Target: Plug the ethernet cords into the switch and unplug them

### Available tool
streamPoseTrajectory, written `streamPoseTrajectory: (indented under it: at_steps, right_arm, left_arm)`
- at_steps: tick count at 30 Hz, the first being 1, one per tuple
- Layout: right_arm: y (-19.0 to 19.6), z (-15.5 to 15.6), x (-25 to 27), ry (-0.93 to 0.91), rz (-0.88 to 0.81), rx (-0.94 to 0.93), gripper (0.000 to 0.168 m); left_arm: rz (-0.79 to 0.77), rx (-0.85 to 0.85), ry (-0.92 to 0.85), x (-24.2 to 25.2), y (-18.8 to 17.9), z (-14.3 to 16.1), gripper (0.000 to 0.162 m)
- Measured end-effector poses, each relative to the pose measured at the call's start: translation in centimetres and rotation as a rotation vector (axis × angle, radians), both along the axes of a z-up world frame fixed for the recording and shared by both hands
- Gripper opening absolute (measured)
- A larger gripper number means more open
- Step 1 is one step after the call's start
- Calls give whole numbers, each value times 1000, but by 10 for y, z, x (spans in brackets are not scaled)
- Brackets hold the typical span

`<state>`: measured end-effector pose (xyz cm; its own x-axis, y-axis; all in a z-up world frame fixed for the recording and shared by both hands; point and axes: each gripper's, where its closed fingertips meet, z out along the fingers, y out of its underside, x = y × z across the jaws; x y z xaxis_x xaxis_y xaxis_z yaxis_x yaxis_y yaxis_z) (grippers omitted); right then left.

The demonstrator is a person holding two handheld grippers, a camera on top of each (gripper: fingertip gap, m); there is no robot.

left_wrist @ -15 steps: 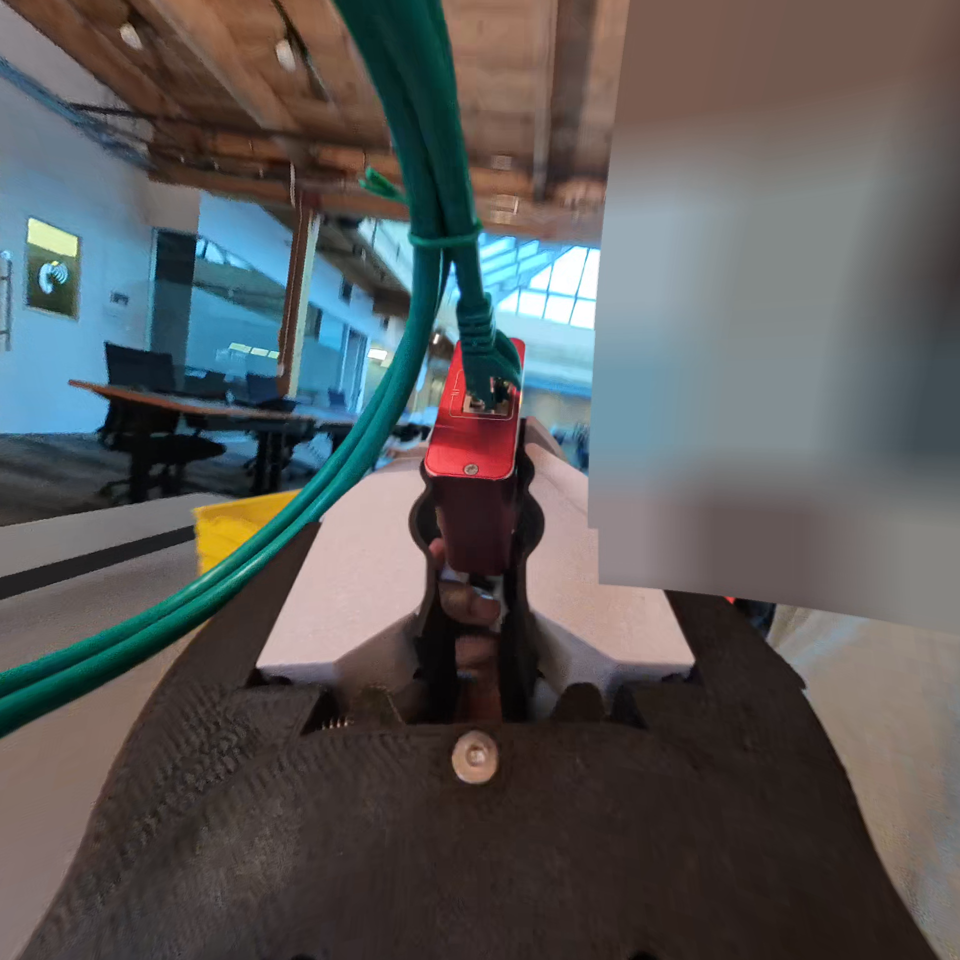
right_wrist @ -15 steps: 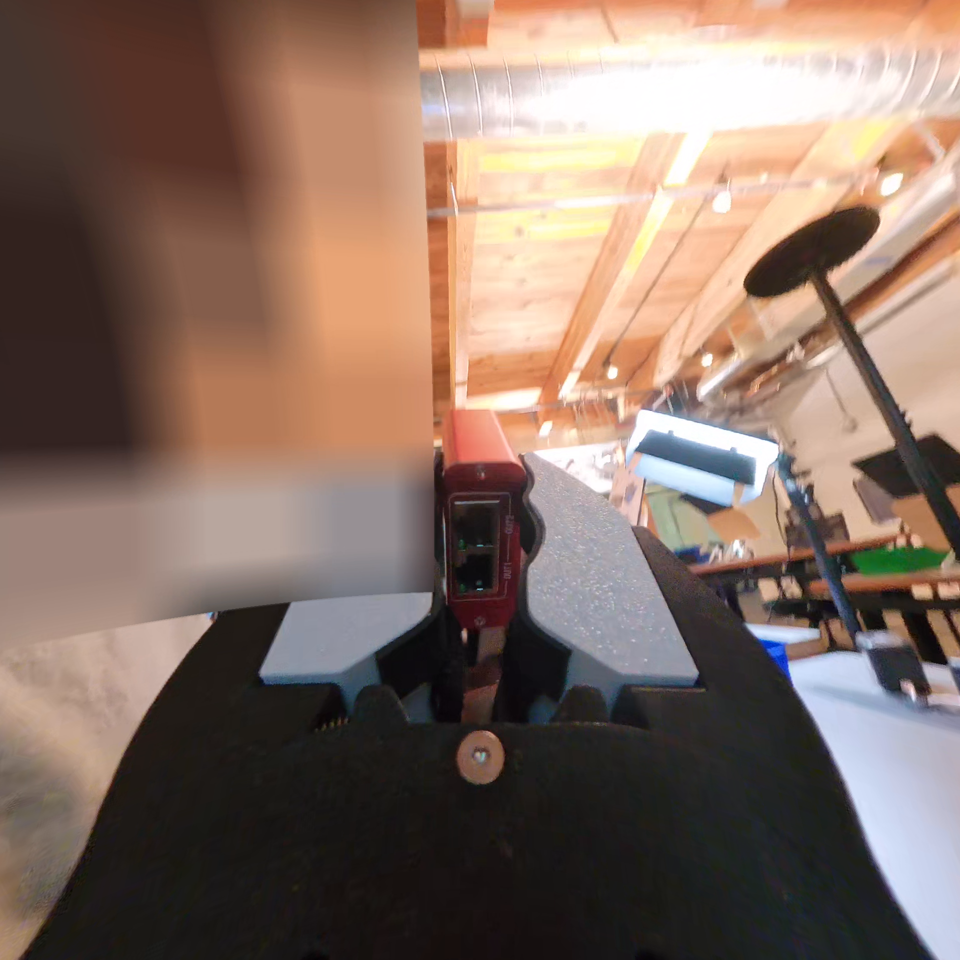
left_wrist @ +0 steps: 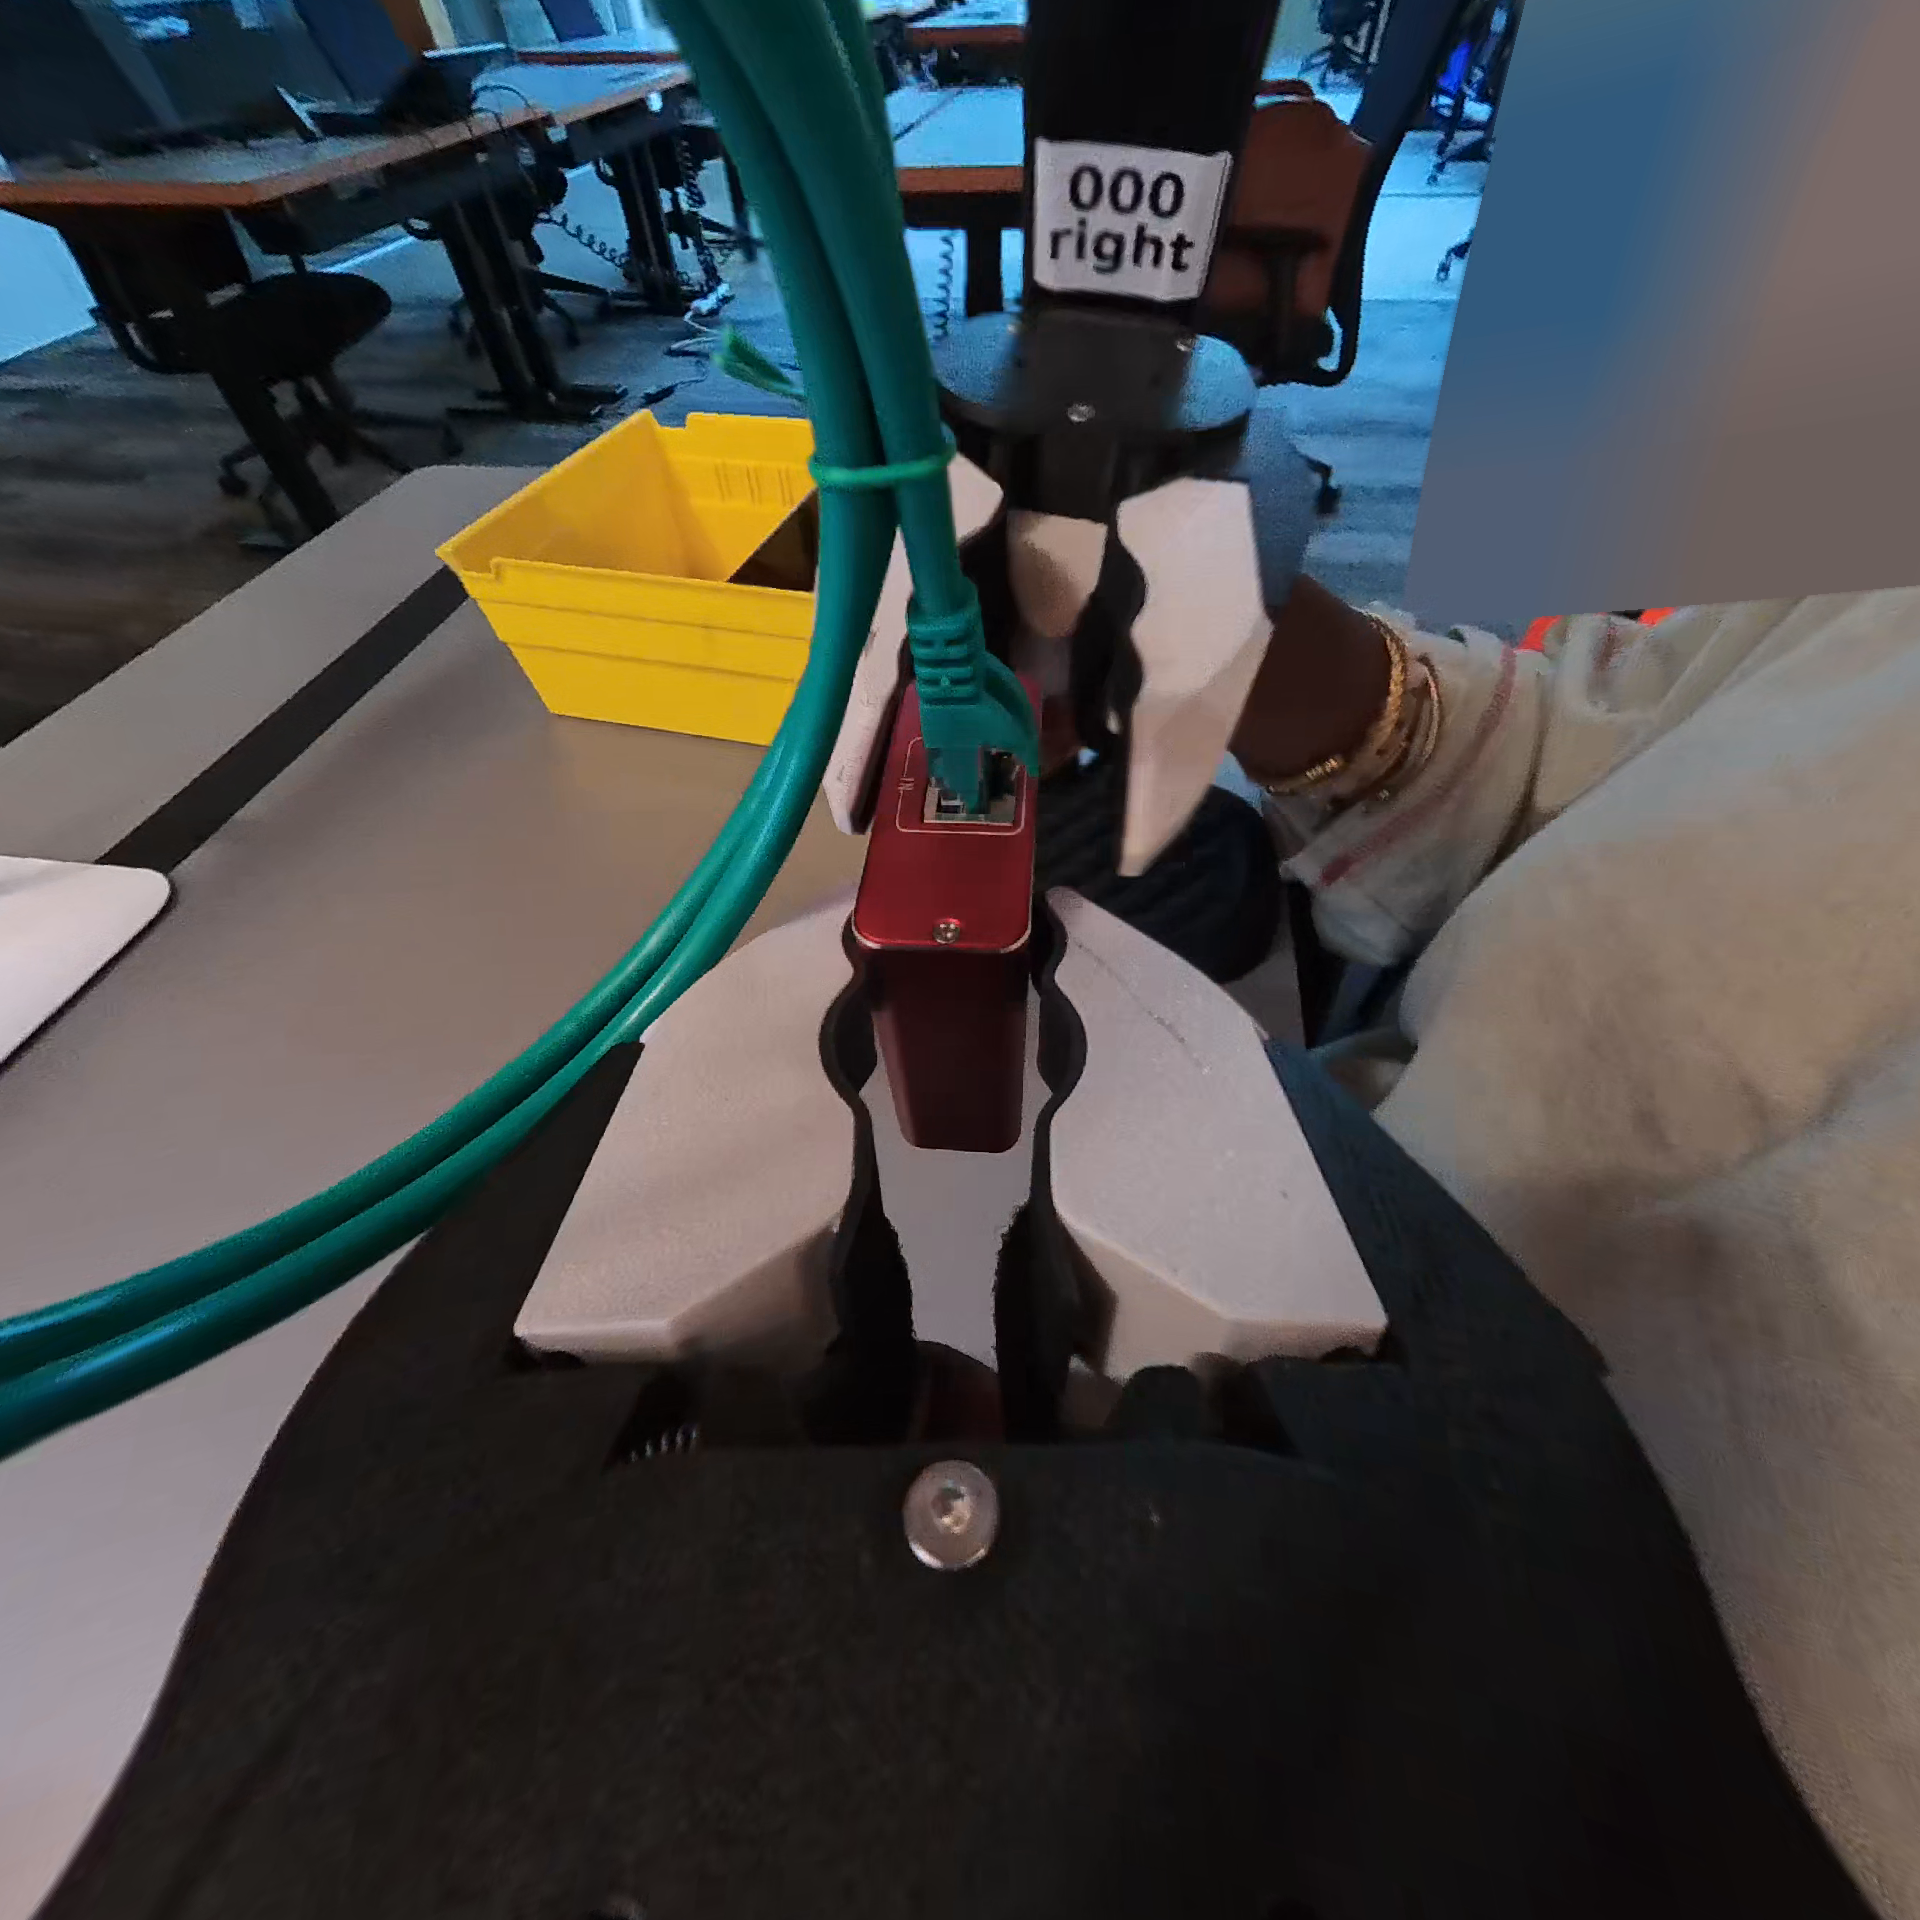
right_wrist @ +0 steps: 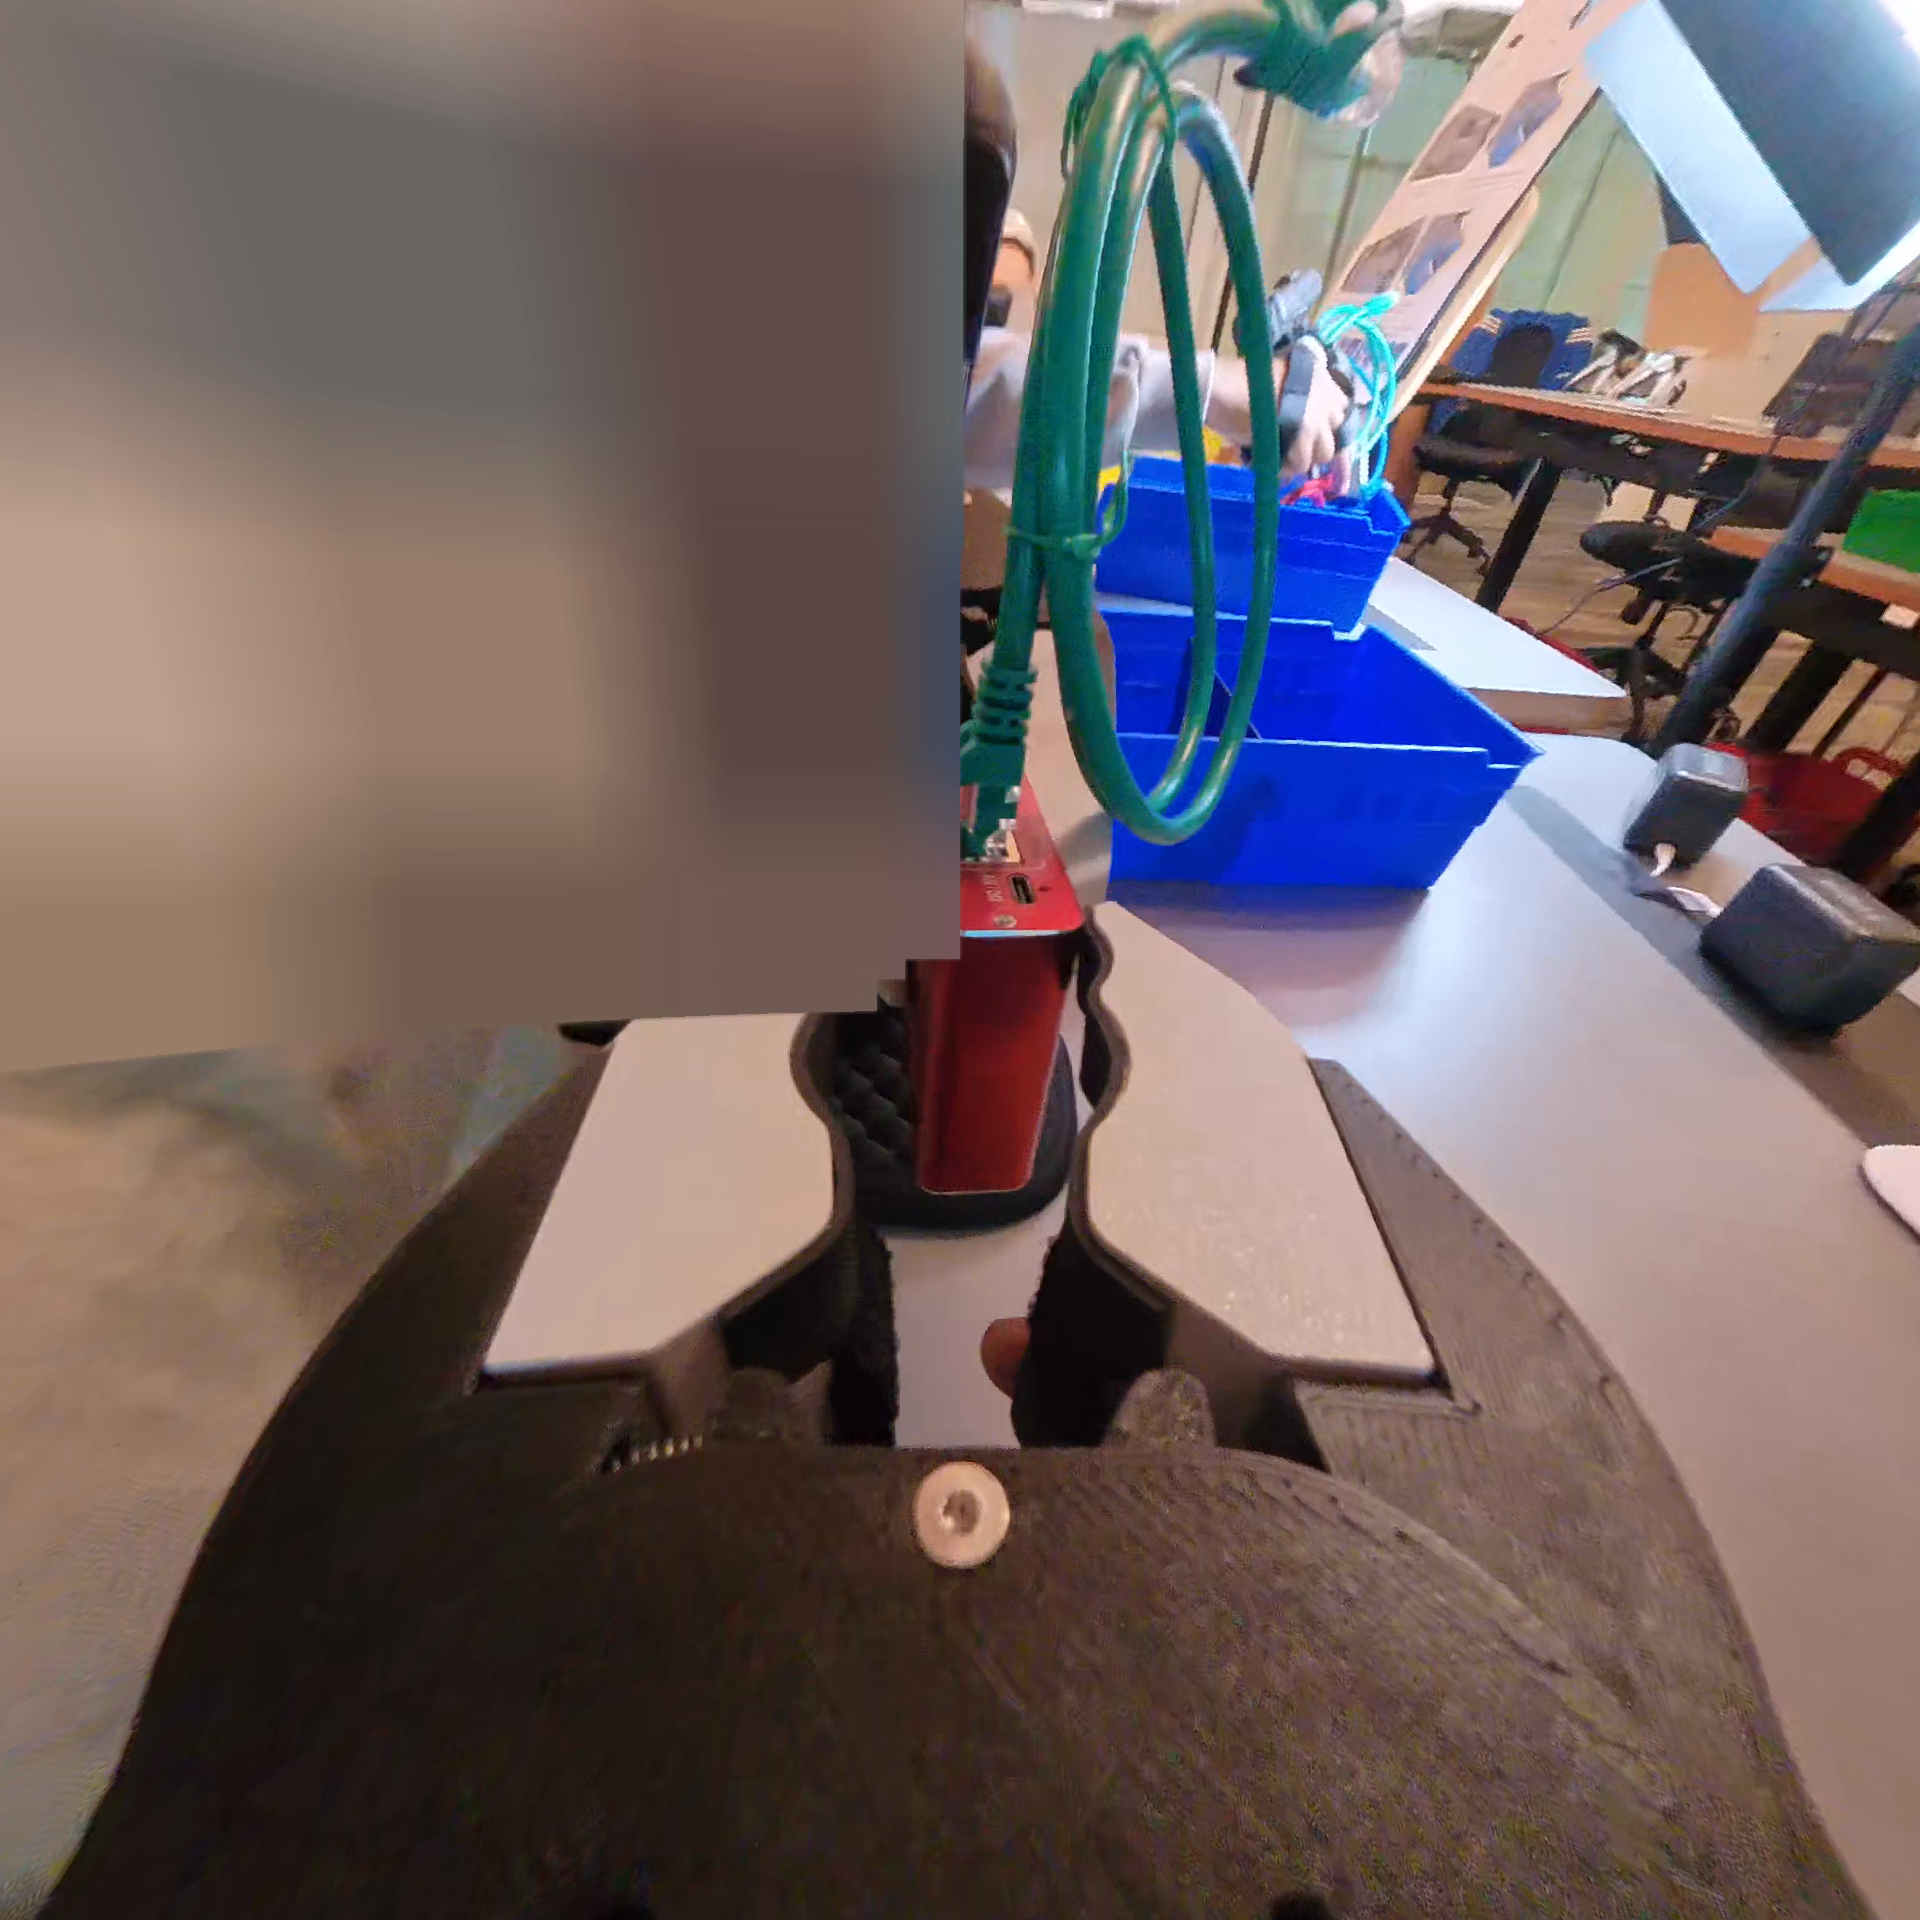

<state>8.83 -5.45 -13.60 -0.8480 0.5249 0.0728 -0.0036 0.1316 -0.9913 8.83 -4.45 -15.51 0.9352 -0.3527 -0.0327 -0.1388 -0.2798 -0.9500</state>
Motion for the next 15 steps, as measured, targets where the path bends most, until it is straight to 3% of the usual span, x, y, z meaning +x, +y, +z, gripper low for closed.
streamPoseTrajectory:
  at_steps: [2, 6, 10, 11, 15]
  right_arm:
    - [1, -1, -1, 5, 7, 32, 29]
    - [3, 7, -1, 65, 8, -67, 26]
    - [37, 34, -14, 119, -156, -517, 26]
    - [48, 37, -16, 119, -194, -647, 25]
    - [78, 33, -24, 93, -321, -1015, 26]
  left_arm:
    - [-26, -14, 3, 3, -2, -1, 27]
    - [12, 74, 22, 0, 4, 8, 30]
    - [229, 376, -6, -15, 20, 38, 92]
    - [322, 444, 30, -22, 23, 40, 100]
    - [566, 596, 352, -27, 32, 36, 100]
